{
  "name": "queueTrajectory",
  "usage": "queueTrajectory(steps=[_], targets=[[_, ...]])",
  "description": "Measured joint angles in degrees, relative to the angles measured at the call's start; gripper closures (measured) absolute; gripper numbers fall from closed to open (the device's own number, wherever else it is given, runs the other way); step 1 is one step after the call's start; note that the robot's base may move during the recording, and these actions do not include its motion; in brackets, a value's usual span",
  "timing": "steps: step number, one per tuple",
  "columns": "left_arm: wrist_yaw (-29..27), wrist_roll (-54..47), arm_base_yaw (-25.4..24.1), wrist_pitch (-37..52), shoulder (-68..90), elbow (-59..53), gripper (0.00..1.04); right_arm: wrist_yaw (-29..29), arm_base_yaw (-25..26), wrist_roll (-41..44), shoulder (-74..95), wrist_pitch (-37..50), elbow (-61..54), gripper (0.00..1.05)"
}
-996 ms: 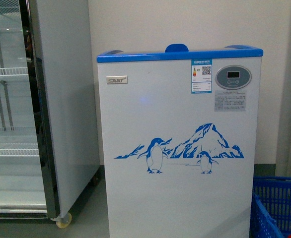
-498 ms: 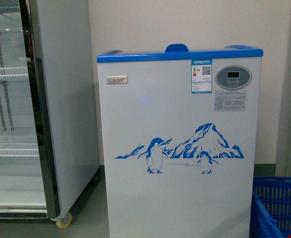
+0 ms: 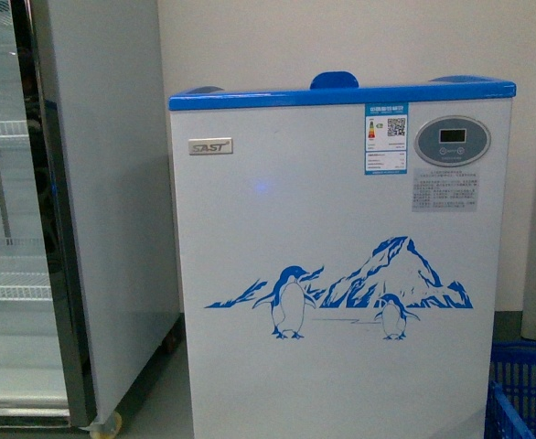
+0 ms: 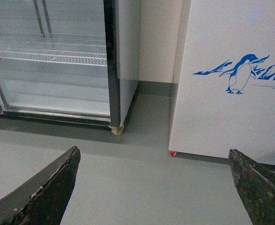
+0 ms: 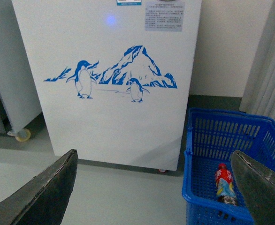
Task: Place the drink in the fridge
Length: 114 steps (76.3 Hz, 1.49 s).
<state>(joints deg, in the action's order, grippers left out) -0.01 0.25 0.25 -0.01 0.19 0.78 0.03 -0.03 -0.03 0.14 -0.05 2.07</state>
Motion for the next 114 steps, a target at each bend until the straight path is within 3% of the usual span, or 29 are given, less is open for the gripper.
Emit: queueTrajectory(steps=[92, 94, 100, 102, 106, 110, 114], targets=[[0.0, 0.0, 0.0, 0.0, 0.0, 0.0, 0.08, 0.0, 0.0, 0.0, 0.0, 0.0, 0.0, 0.07], [0.0, 0.0, 0.0, 0.0, 0.0, 0.0, 0.08, -1.9, -0.5, -0.2, 0.5, -0.5, 0.1, 0.07], [0.0, 0.0, 0.0, 0.0, 0.1, 0.0, 0.08, -24.8, -6.7, -2.4, 7.9, -10.0, 2.9, 0.07], [0.1, 0.0, 0.0, 0.0, 0.1, 0.0, 0.08, -30.7, -6.0, -2.2, 9.5, -11.2, 3.4, 0.07], [0.0, 0.0, 0.0, 0.0, 0.1, 0.0, 0.08, -31.4, -3.7, -1.8, 10.9, -11.7, 4.5, 0.07], [0.0, 0.0, 0.0, 0.0, 0.1, 0.0, 0.08, -27.3, 1.2, -0.8, 12.3, -11.8, 6.5, 0.07], [0.0, 0.0, 0.0, 0.0, 0.1, 0.0, 0.08, -18.5, 11.2, 1.3, 15.4, -9.7, 9.2, 0.07]])
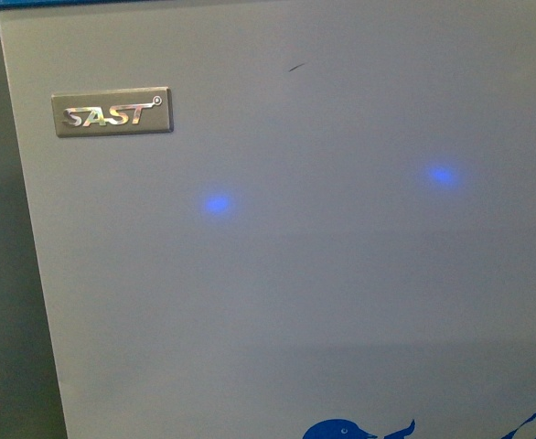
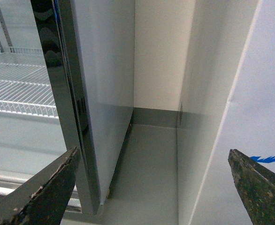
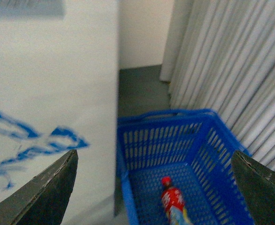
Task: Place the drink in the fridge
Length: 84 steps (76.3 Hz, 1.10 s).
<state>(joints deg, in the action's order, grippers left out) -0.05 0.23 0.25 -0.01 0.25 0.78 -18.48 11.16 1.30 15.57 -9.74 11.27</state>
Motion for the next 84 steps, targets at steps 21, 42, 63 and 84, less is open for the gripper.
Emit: queueTrajectory(steps=[21, 42, 63, 84], targets=[[0.1, 0.0, 0.0, 0.0, 0.0, 0.0, 0.08, 24.7, 37.4, 15.0, 49.2, 31.3, 9.0, 0.07], [0.1, 0.0, 0.0, 0.0, 0.0, 0.0, 0.08, 27.6, 43.5, 23.5, 92.3, 39.1, 21.2, 0.07], [0.1, 0.0, 0.0, 0.0, 0.0, 0.0, 0.08, 22.6, 43.4, 20.9, 118.9, 44.1, 33.7, 0.07], [0.1, 0.0, 0.0, 0.0, 0.0, 0.0, 0.08, 20.4, 40.2, 15.7, 134.0, 42.8, 45.7, 0.07]])
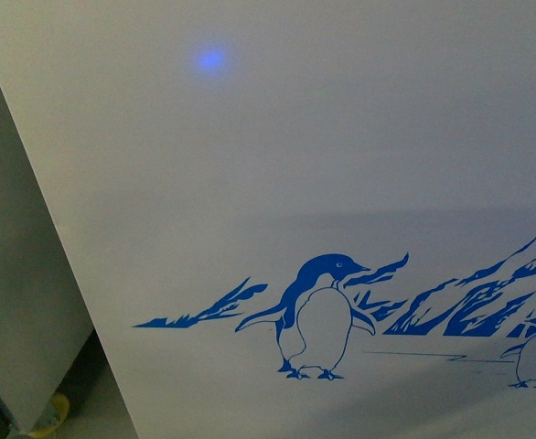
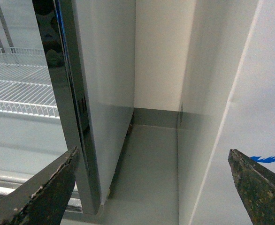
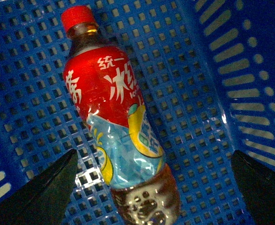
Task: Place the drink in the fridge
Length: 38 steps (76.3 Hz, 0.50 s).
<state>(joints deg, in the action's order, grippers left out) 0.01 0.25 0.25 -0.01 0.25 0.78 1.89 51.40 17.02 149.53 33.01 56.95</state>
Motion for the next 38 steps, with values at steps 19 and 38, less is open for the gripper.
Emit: queueTrajectory(steps=[19, 38], targets=[[0.0, 0.0, 0.0, 0.0, 0.0, 0.0, 0.08, -2.5, -2.1, -2.4, 9.6, -2.9, 10.0, 0.07], [0.0, 0.0, 0.0, 0.0, 0.0, 0.0, 0.08, -2.6, -4.6, -2.7, 15.4, -6.2, 17.9, 0.07]])
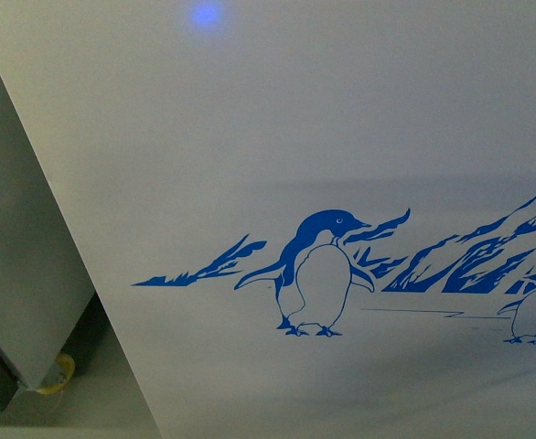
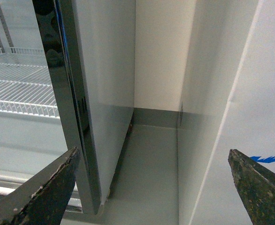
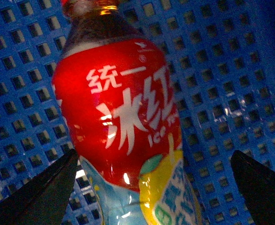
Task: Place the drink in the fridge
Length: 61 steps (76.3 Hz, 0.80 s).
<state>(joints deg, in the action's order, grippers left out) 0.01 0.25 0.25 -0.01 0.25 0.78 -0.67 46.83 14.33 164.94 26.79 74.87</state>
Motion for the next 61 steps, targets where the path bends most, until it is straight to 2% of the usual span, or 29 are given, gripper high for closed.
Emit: queueTrajectory(steps=[21, 43, 61], targets=[[0.0, 0.0, 0.0, 0.0, 0.0, 0.0, 0.08, -0.3, -2.7, -0.2, 4.6, -3.1, 5.6, 0.07], [0.0, 0.0, 0.0, 0.0, 0.0, 0.0, 0.08, -1.6, -3.3, -0.2, 7.5, -3.8, 7.4, 0.07], [0.0, 0.0, 0.0, 0.0, 0.0, 0.0, 0.08, -0.8, -3.3, -0.2, 7.4, -4.0, 7.0, 0.38]])
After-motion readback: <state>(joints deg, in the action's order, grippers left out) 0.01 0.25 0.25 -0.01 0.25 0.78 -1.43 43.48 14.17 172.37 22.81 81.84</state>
